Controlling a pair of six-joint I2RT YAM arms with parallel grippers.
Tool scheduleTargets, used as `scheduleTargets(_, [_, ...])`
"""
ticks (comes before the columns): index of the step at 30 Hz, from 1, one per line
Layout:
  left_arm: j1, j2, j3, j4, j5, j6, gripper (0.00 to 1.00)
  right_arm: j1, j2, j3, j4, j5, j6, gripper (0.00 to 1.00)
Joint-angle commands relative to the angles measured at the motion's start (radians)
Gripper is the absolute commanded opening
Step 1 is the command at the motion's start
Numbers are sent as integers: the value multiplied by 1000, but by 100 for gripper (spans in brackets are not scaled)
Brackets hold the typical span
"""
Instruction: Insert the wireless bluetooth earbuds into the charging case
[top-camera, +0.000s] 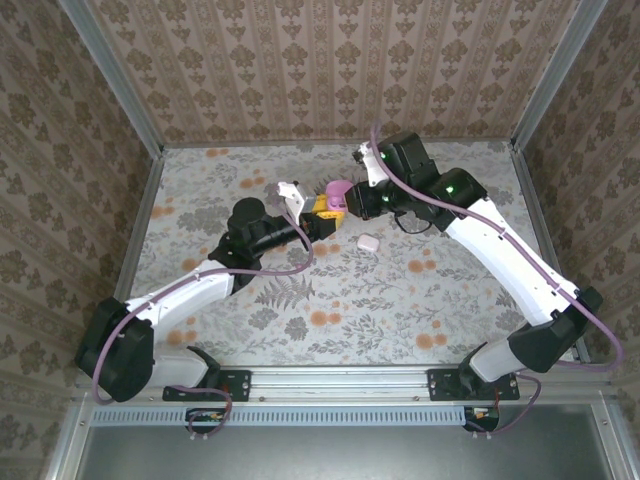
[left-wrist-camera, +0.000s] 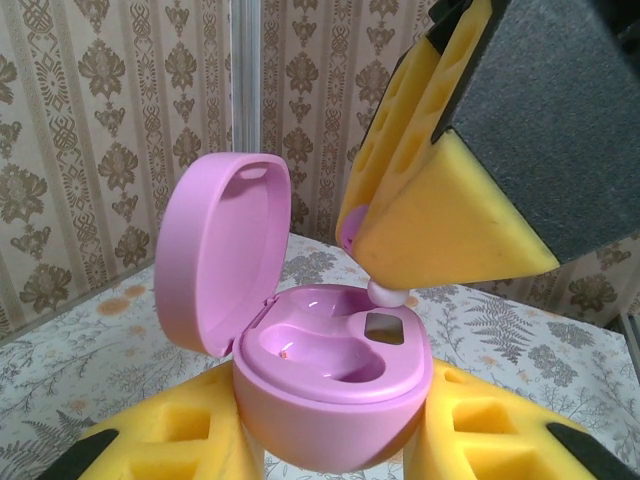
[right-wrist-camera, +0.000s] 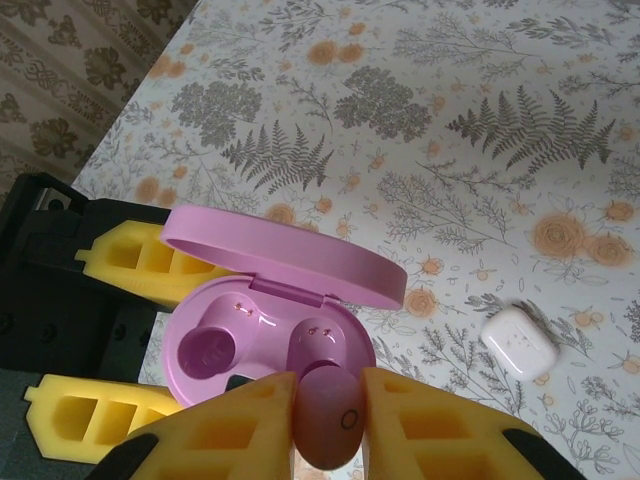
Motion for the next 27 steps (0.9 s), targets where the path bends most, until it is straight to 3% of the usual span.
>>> scheduleTargets(1, [-9, -14, 28, 30, 26, 8, 33, 9, 17, 27, -26, 22, -18, 23])
scheduleTargets(27, [-8, -3, 34, 34, 27, 4, 33, 13, -7, -4, 43, 31, -14, 23])
